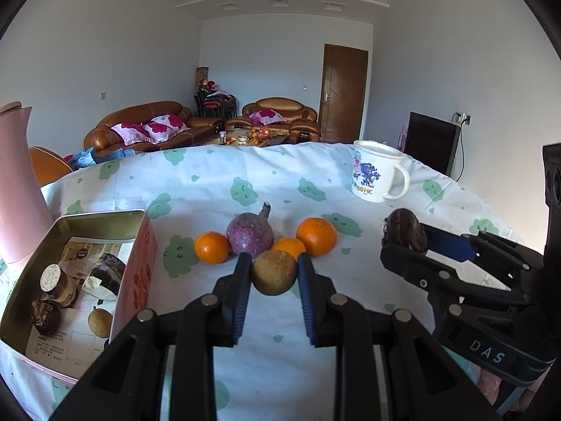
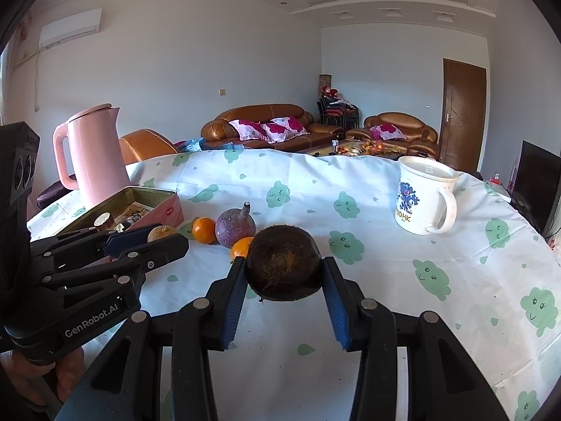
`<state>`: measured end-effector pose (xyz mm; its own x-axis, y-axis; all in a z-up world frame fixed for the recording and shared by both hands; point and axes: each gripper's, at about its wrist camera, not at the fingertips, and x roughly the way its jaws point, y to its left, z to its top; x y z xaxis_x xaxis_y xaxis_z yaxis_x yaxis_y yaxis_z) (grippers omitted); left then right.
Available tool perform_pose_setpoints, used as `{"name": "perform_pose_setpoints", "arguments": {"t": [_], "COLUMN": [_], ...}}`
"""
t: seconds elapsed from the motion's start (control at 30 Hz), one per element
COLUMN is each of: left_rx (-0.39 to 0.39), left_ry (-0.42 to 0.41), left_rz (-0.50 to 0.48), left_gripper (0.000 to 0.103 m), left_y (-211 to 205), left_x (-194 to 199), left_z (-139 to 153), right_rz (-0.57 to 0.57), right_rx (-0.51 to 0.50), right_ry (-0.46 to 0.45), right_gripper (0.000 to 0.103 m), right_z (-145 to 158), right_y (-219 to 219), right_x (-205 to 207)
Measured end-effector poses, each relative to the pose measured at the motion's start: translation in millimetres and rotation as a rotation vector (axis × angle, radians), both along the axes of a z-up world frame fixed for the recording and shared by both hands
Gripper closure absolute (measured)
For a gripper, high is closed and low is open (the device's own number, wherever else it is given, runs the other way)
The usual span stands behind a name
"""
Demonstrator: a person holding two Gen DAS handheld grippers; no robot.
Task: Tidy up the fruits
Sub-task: 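Lift the yellow fruit with the left tool while the right tool lifts the mangosteen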
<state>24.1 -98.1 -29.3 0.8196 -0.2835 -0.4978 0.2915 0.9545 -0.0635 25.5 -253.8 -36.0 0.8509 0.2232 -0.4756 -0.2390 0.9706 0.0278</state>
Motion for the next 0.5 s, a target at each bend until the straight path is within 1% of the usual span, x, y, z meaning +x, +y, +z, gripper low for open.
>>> {"name": "perform_pose_setpoints", "arguments": {"t": [0.27, 0.5], "left_rx": [0.013, 0.006], "left_ry": [-0.031, -0.018], "left_rz": [0.018, 0.037], "left_gripper": [0.076, 0.076], "left_y": [3, 11], "left_x": [-4, -4], "left_z": [3, 2], "right_rz": [0.011, 0.018], "right_rx": [-0.012, -0.018], "right_ry": [-0.018, -0.02], "right_gripper": [0.058, 0.058], "right_z": [1, 2], "right_y": [7, 13], "right_x": [-7, -9]}}
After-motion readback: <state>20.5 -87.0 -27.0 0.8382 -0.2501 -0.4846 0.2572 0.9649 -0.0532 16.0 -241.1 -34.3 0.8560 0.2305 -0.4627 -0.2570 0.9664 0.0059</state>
